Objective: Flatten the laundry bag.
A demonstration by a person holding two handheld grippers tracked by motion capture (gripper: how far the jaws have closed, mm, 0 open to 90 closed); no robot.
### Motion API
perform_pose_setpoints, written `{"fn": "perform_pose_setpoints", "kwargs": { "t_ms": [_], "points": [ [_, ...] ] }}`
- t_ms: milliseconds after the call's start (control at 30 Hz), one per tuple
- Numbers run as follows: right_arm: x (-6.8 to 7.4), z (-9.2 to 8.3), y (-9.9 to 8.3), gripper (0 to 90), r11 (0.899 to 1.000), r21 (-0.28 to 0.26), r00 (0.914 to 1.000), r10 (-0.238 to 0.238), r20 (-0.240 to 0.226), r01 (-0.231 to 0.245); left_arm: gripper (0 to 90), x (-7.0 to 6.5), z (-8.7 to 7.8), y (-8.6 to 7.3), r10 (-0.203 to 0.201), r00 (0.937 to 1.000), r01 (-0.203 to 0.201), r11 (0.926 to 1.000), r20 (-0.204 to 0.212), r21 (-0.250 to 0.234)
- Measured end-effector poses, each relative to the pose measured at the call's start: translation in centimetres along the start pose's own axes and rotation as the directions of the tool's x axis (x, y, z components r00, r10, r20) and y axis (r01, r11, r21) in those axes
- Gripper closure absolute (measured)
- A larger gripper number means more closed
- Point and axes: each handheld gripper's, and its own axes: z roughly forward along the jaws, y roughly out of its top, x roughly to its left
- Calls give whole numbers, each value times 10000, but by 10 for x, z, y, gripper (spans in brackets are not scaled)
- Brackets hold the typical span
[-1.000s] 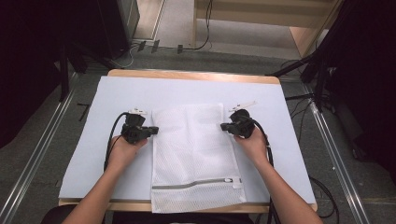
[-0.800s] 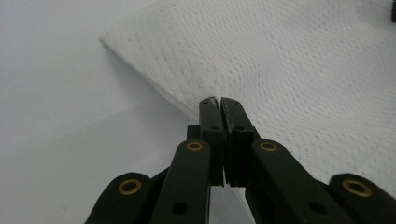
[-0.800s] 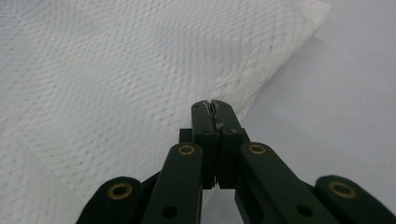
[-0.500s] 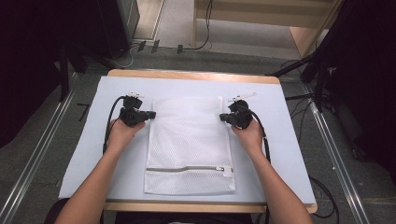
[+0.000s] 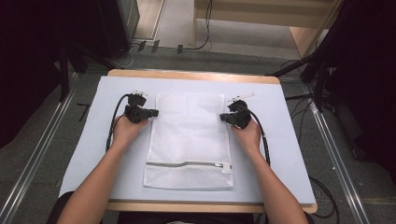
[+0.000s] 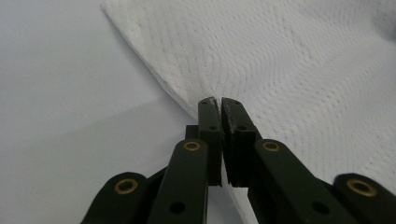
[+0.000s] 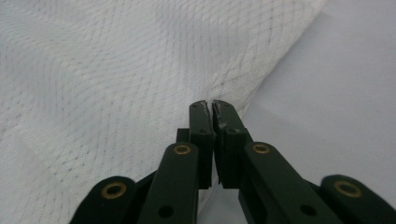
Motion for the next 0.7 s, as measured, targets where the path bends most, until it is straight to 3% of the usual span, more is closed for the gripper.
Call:
{"fn": "perform_pose_setpoints", "kwargs": {
  "t_ms": [100, 233, 700],
  "points": [
    [1, -5, 0, 769, 9999, -82, 9999, -115, -103, 114, 703, -2, -6, 1, -90, 9997, 90, 10000, 235, 13],
    [4, -14, 0, 723, 9992, -375, 9994, -157, -322, 145, 612, -12, -15, 2, 202, 9986, -202, 9998, 486, -4],
    [16, -43, -17, 656, 9971, -575, 9933, -556, -1011, 500, 520, -43, -28, -7, 853, 9914, -859, 9963, 990, 27]
  ]
}}
